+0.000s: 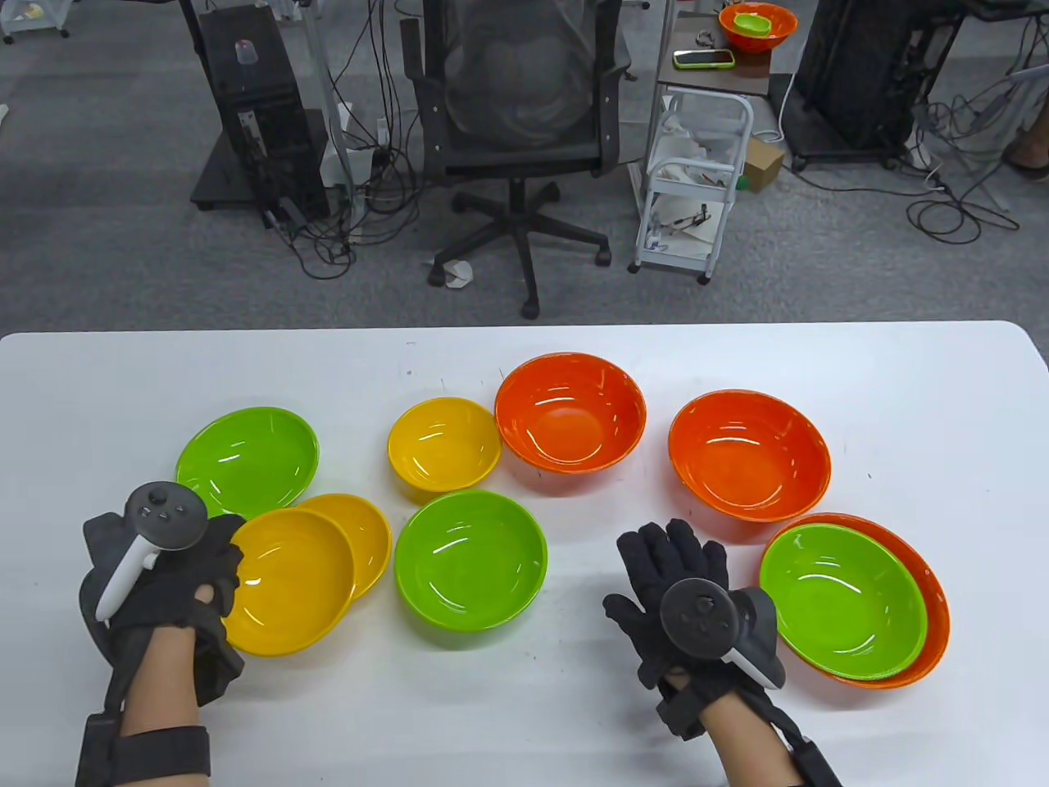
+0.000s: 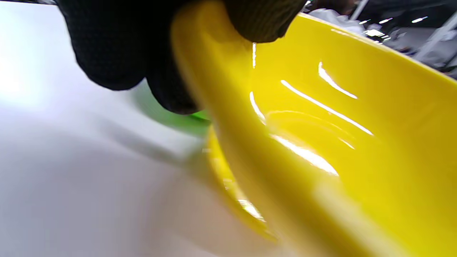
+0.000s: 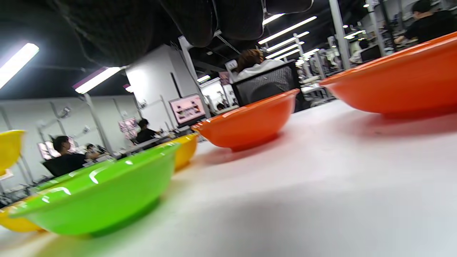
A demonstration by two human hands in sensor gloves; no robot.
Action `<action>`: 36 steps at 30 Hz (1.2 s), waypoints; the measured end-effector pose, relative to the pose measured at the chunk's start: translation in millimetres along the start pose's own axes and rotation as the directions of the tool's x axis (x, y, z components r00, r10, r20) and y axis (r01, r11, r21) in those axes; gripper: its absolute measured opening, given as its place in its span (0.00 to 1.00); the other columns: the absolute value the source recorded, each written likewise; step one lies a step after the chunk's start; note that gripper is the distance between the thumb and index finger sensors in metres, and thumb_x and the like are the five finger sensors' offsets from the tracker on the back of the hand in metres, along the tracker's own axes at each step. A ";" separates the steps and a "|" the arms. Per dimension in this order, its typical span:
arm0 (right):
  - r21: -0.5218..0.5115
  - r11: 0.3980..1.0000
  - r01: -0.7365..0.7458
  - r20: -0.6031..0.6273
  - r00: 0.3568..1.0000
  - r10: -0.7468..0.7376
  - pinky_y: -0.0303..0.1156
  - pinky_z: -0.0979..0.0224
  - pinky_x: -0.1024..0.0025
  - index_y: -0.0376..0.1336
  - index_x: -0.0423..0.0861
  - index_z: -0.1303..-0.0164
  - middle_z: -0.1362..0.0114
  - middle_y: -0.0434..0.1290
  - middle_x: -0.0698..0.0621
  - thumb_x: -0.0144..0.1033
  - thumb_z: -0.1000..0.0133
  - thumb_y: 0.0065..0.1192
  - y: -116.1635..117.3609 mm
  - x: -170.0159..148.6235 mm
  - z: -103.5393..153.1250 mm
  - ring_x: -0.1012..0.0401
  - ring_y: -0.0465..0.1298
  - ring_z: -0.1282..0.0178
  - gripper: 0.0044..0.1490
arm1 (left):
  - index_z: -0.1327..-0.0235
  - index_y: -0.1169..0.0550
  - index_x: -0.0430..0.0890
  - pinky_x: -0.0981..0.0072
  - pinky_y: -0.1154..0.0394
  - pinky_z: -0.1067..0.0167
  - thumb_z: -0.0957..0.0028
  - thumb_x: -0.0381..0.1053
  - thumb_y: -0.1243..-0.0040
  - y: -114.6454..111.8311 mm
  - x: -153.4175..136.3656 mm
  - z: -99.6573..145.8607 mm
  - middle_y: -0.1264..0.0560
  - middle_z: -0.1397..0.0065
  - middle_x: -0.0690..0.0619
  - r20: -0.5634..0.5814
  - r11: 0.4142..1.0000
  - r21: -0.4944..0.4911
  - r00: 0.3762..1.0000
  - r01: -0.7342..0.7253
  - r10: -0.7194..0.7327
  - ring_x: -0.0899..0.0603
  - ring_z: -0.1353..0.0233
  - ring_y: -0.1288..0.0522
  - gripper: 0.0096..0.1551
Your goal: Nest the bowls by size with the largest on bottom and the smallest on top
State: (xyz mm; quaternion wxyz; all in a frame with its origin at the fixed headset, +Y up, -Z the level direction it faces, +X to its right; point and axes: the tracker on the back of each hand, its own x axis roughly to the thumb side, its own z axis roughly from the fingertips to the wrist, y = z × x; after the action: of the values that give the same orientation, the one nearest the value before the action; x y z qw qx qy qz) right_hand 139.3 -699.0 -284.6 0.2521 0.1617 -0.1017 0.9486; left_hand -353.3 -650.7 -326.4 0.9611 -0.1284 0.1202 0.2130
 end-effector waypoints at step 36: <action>0.015 1.000 -0.025 0.446 0.895 0.016 0.46 0.21 0.37 0.70 0.41 0.37 0.28 0.71 0.39 0.29 0.50 0.73 8.0 37.7 7.3 0.38 0.60 0.20 0.29 | 0.21 0.34 0.46 0.62 0.14 0.60 0.40 0.49 0.46 -111.4 196.7 24.6 0.19 0.40 0.42 0.347 0.992 -0.104 0.932 -0.068 0.101 0.52 0.66 0.14 0.32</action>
State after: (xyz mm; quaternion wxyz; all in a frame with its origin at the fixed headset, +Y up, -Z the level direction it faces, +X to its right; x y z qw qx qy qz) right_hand 106.1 -691.0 -265.2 0.2104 0.3762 -0.1489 0.8900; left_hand -126.7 -666.5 -337.7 0.9503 -0.1260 -0.0578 0.2789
